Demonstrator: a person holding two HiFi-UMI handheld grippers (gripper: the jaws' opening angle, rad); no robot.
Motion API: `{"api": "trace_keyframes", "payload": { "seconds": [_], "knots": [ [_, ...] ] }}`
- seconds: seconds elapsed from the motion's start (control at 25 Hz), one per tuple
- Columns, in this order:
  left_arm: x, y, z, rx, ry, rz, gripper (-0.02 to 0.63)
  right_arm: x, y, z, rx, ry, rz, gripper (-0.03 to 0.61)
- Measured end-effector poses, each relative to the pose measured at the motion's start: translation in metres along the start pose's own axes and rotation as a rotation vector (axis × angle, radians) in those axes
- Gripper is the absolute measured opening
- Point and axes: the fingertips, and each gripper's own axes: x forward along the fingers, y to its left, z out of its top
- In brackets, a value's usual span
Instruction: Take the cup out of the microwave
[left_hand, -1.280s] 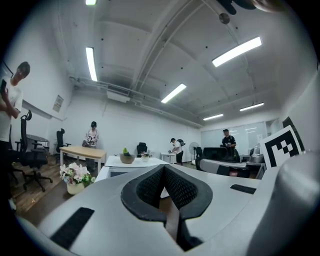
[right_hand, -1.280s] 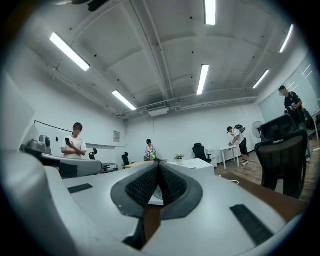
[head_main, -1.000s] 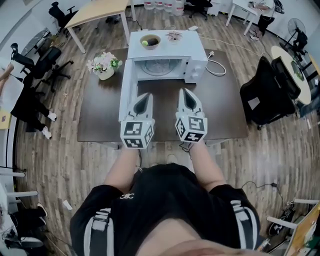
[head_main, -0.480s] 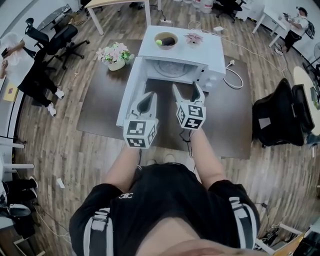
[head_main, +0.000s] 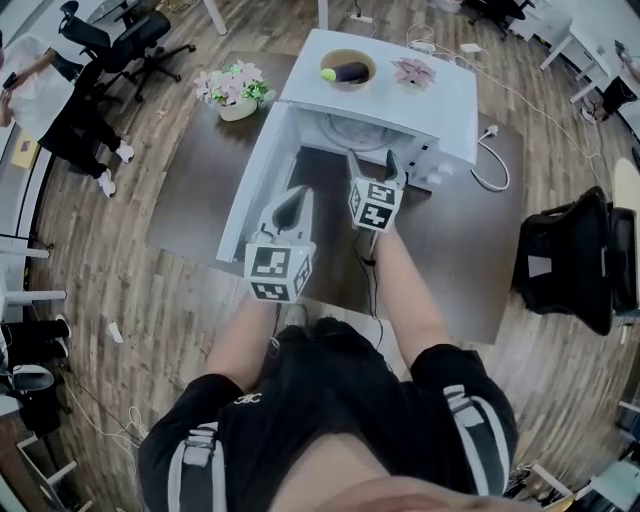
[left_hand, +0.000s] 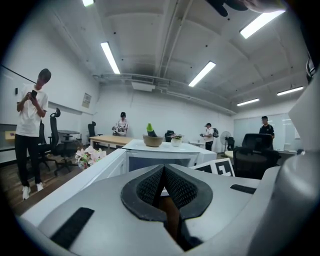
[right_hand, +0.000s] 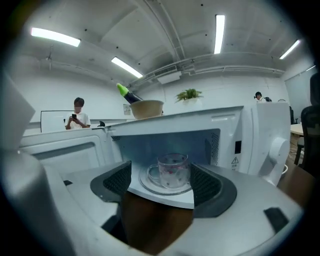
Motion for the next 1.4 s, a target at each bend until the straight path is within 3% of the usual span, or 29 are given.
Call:
{"api": "trace_keyframes", "payload": {
  "seconds": [0.24, 0.52, 1.0, 1.4],
  "knots": [
    [0.022, 0.007, -0.014, 0.003, 0.026, 0.033, -0.008, 0.058, -0.021, -0.035, -0.025, 0.071, -0.021, 0.359],
    [0.033, 0.023, -0.027, 0.011, 0.057, 0.072, -0.008, 0.106, -0.031, -0.043, -0.094, 0.088, -0.019, 0.383],
    [0.034, 0.035, -0.039, 0.018, 0.084, 0.105, -0.008, 0.133, -0.035, -0.056, -0.181, 0.097, 0.005, 0.388],
    [0.035, 0.034, -0.04, 0.024, 0.091, 0.114, -0.008, 0.162, -0.042, -0.049, -0.16, 0.112, 0.032, 0.417]
  ]
}}
